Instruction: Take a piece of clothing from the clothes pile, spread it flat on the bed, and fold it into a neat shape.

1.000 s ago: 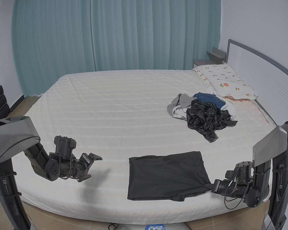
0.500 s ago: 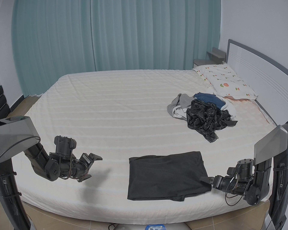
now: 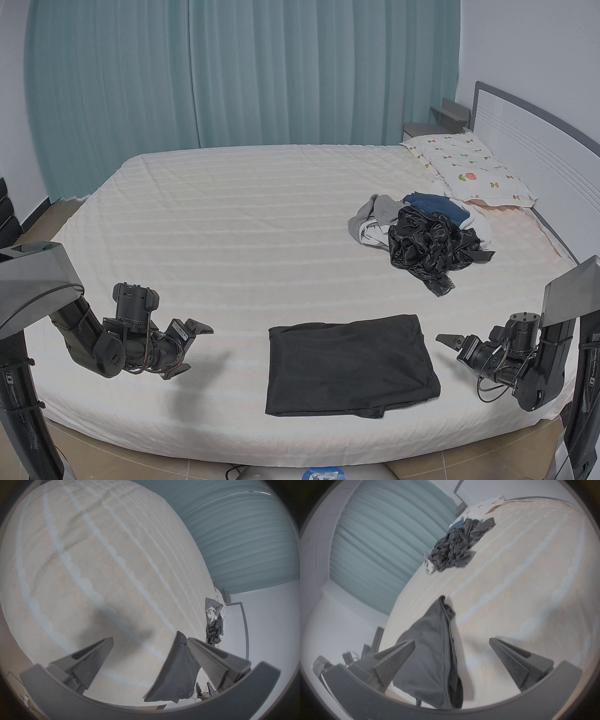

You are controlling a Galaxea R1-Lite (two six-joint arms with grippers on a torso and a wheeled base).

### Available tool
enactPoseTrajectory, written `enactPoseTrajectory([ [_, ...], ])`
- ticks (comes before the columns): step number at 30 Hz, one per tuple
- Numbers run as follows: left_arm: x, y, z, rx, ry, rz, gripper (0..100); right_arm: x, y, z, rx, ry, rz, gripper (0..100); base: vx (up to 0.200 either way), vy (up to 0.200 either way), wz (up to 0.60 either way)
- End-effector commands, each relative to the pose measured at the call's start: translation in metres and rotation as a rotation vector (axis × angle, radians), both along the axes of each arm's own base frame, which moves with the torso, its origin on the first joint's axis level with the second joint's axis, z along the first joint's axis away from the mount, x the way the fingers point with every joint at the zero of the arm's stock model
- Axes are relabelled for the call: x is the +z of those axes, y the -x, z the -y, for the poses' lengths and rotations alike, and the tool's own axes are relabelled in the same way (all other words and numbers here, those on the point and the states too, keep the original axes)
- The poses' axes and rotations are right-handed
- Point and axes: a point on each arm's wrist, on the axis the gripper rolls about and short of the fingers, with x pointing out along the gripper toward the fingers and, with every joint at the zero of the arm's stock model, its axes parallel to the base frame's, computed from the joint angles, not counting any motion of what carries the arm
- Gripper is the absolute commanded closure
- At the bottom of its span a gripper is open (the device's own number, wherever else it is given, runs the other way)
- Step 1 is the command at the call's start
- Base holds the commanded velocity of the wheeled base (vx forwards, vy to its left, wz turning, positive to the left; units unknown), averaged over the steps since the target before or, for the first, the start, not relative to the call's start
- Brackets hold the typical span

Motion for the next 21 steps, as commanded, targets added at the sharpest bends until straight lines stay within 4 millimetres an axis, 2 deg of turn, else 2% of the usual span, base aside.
enactPoseTrajectory([
  [1,0.0,0.0,0.0,0.001,0.001,0.001,0,0.005,-0.006,0.004,-0.024,-0.02,0.031,0,0.0,0.0,0.0],
  [7,0.002,-0.003,0.0,0.006,0.009,0.008,0,0.005,-0.01,0.009,-0.048,-0.028,0.041,0,0.0,0.0,0.0],
  [21,0.009,-0.005,0.013,-0.023,0.022,0.034,0,0.002,-0.01,0.008,-0.043,-0.028,0.033,0,0.0,-0.2,0.0],
])
